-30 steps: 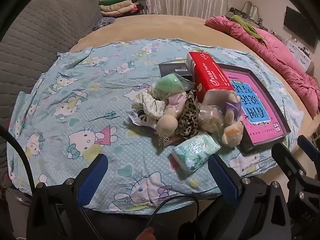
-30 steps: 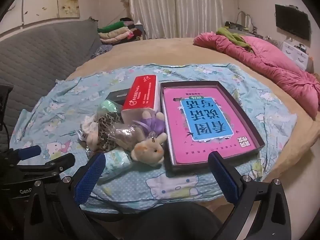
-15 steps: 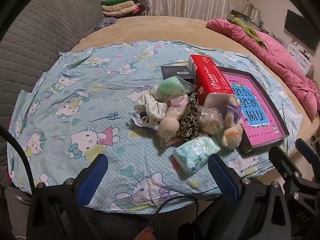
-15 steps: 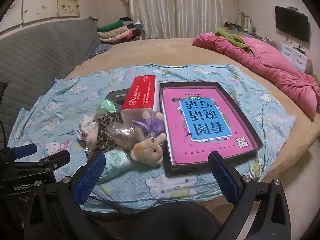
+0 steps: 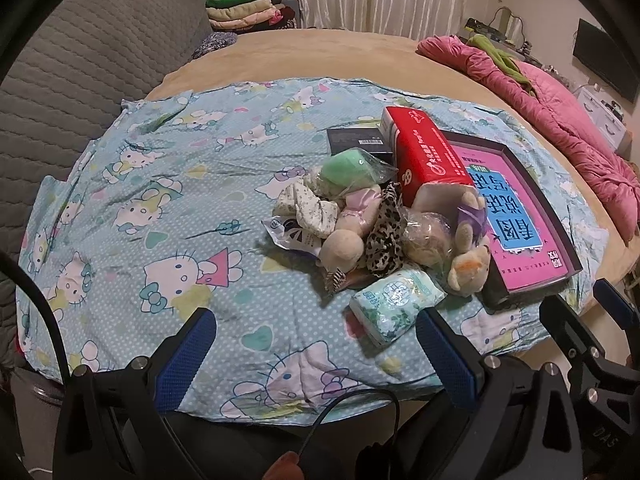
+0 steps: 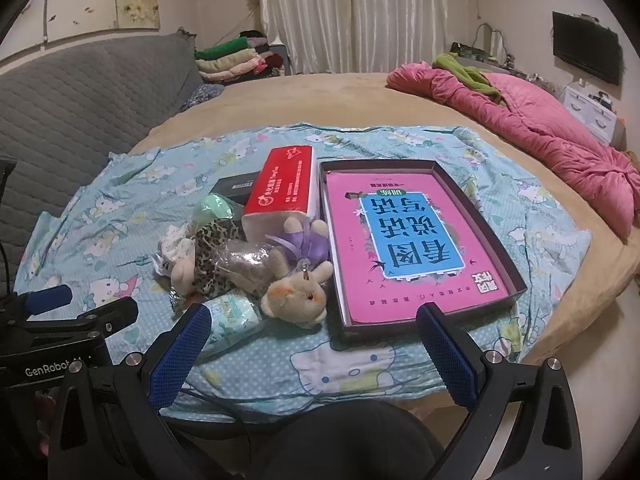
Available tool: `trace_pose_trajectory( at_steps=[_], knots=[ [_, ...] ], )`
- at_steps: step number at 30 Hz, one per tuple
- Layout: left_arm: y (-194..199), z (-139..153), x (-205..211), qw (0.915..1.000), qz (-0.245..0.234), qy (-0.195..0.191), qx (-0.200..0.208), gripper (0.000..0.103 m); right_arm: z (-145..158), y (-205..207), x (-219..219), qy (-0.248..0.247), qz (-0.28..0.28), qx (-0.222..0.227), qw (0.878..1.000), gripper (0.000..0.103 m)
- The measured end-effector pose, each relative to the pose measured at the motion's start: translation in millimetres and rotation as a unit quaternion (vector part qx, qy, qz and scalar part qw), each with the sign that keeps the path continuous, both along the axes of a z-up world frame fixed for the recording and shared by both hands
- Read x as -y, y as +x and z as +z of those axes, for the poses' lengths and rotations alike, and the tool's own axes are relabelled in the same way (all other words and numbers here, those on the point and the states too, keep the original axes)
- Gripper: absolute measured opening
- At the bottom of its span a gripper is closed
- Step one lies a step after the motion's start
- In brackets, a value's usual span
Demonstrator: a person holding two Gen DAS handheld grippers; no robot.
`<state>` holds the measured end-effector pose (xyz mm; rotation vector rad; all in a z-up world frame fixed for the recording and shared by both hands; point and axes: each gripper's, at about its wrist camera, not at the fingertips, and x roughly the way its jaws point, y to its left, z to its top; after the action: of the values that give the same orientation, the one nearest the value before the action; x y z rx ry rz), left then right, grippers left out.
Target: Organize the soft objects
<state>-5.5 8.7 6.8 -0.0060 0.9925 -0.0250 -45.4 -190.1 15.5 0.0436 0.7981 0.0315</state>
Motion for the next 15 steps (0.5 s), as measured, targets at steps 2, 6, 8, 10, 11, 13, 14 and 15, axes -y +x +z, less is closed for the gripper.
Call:
trace_pose_trajectory(
  at_steps=[2,6,8,10,11,13,14,15],
  knots=[
    [-0.2,-0.2,0.7,1.0,-0.001,0.001,0.0,0.101,0.0,0.0,-0.1,0.0,0.0,-0.001,1.0,0.102],
    [-1.3,-0.2,2.3,1.0,-0.002,0.002,0.005,0.101,-0.2,0.0,0.3,-0.001,0.0,0.0,1.0,0.102],
    [-1.2,0.3,2.8,1.0,-0.003,0.0,0.005,0.101,-0.1,-0.6,0.2,-0.002,0.0,0.0,1.0,0.102],
    [-1.3,1.1,2.6,1.0,-0.003,-0.002,0.005,0.101,0.2,-0.9,0.0,-0.002,0.0,0.0,1.0,0.102],
    [-1.5,1.3,2.7,1.0,-0.004,-0.003,0.006,0.101,0.2,-1.1,0.0,-0.002,0.0,0.0,1.0,0.102],
    [-2.2,1.8,3.1,1.0,-0.005,-0.003,0.007,0.101,0.2,-0.7,-0.1,-0.002,0.0,0.0,1.0,0.102],
    [-2.4,1.9,3.4,1.0,-0.005,-0.002,0.007,0.101,0.0,-0.7,-0.1,-0.001,0.001,0.0,1.0,0.102],
    [-2.5,1.8,3.5,1.0,-0.006,-0.003,0.007,0.101,-0.3,-0.8,-0.1,-0.002,0.001,-0.001,1.0,0.102]
  ],
)
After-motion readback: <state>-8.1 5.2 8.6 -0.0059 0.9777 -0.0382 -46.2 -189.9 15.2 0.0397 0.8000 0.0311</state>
